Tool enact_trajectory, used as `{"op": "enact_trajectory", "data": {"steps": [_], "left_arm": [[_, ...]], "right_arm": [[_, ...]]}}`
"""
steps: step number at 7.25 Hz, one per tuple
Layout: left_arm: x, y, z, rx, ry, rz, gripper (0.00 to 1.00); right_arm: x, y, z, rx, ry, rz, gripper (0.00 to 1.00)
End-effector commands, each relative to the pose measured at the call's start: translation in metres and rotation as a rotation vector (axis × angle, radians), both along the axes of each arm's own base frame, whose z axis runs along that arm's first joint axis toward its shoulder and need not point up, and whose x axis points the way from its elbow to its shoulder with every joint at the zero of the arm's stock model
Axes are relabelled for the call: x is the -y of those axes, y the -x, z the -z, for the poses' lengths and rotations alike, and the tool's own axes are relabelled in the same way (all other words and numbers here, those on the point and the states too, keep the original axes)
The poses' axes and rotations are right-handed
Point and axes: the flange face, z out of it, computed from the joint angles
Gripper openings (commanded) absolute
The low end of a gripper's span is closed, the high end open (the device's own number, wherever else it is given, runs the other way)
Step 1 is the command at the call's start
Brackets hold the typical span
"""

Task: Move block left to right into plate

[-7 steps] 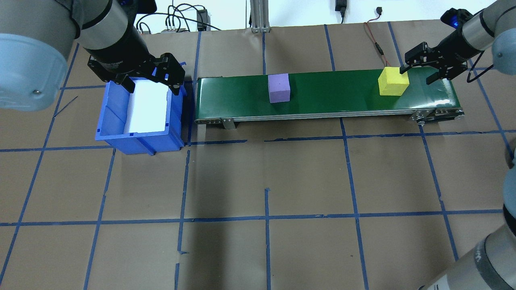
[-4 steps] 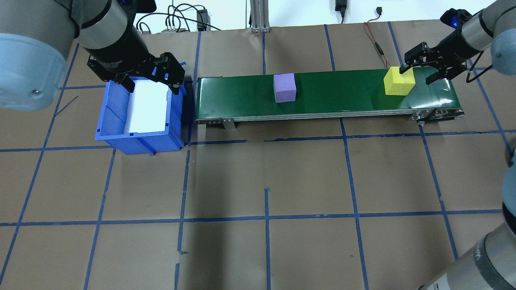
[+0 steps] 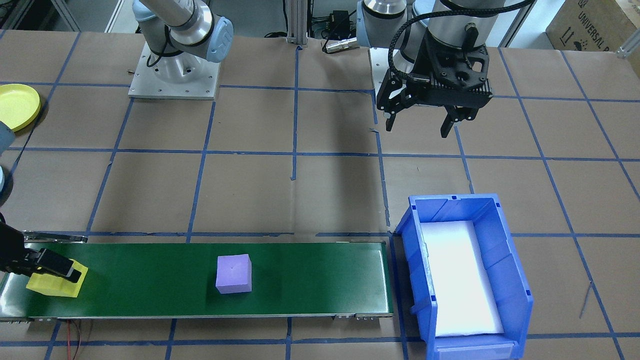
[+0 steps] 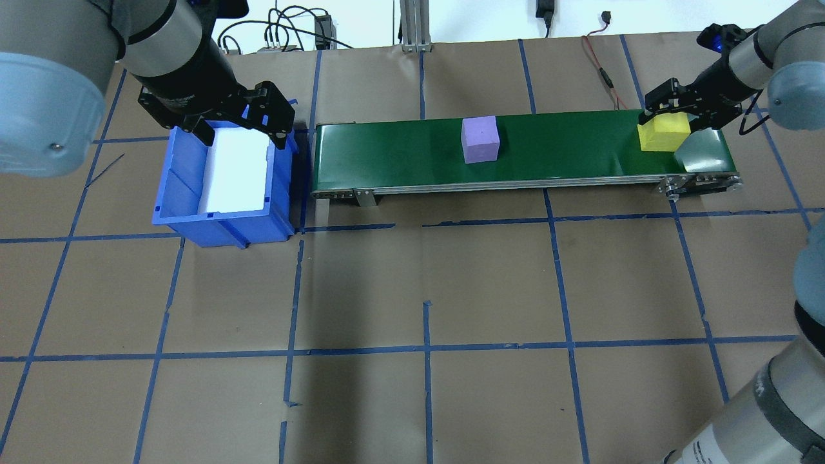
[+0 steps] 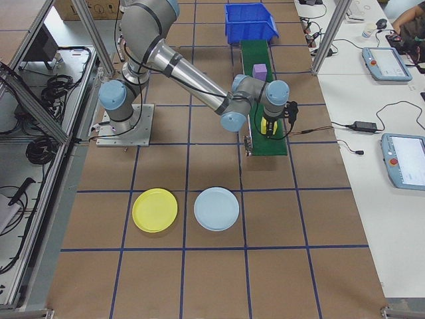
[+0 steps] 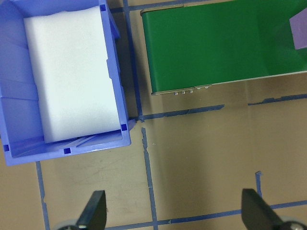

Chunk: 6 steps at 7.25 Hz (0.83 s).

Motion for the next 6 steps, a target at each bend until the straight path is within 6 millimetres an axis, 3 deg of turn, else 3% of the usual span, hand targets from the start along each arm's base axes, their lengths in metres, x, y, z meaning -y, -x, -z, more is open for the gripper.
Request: {"op": "enact_trajectory", "data": {"steps": [1,2,3,4,5,6], "left_arm": [[0.0,0.0,-0.001,-0.001,0.004,0.0,1.0],[0.0,0.0,-0.001,0.001,0.003,0.001,1.0],[0.0,0.0,-0.001,-0.001,0.004,0.001,1.0],[0.001,0.0,-0.001,0.001,0.004,0.003,1.0],[0.001,0.0,-0.002,0.002,0.006,0.003,1.0],[0.0,0.0,-0.001,0.001,0.004,0.003,1.0]], "right_arm": [[0.001,0.013,-0.001,-0.134,0.023,-0.022,0.84],[-0.001,0.016,-0.005,-0.184,0.024,-0.074,0.46],[-0.005,0.015,-0.014,-0.209,0.05,-0.168,0.33],[-0.016,0.023,-0.034,-0.274,0.037,-0.173,0.29],[-0.053,0.041,-0.051,-0.288,-0.047,-0.18,0.24],[-0.089,0.065,-0.069,-0.299,-0.051,-0.204,0.25]]}}
